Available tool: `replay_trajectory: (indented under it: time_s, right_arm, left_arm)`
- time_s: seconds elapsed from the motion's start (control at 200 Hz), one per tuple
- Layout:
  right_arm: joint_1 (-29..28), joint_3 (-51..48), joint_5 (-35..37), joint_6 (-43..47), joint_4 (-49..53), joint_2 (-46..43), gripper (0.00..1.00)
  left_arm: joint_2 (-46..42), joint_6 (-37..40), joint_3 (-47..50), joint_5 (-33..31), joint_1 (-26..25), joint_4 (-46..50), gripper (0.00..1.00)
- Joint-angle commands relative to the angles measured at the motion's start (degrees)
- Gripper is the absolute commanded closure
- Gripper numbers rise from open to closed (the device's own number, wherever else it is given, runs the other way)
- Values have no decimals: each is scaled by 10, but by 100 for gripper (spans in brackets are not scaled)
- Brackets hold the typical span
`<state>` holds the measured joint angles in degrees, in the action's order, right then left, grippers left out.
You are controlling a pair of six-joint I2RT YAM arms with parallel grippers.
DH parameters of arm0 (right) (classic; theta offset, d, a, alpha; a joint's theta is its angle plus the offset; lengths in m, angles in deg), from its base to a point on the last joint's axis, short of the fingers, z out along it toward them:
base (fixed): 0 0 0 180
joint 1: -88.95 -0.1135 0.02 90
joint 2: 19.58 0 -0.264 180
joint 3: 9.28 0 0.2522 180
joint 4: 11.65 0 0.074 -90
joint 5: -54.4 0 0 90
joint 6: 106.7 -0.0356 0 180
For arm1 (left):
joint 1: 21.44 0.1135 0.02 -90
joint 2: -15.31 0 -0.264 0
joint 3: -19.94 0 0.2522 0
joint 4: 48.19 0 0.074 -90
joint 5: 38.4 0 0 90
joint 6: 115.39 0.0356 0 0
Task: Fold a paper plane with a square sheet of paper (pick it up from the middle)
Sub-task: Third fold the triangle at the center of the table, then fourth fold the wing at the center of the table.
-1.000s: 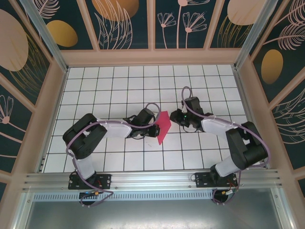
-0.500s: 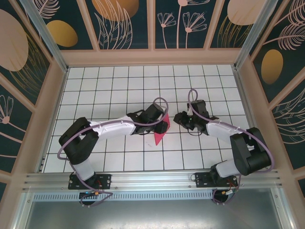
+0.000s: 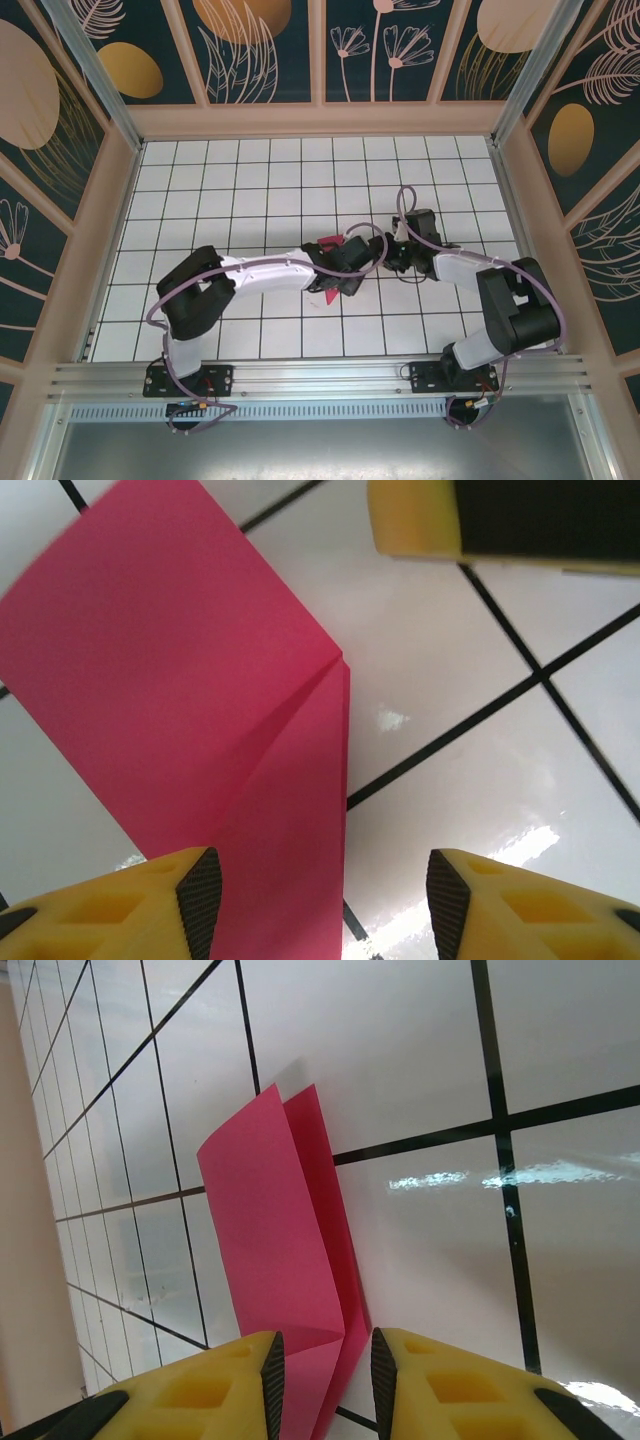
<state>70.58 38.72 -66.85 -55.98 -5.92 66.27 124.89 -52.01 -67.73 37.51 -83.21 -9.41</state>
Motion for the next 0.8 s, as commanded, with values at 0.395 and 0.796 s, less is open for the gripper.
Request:
replay_trajectory:
  time_s: [0.395, 0.796]
  right_arm:
    - [0, 34, -76, 12, -42, 67, 66]
    - [-24, 55, -67, 20, -18, 80, 66]
  left_arm:
    - [34, -17, 2, -56, -14, 28, 57]
    - [-3, -10, 53, -19, -13, -41, 86]
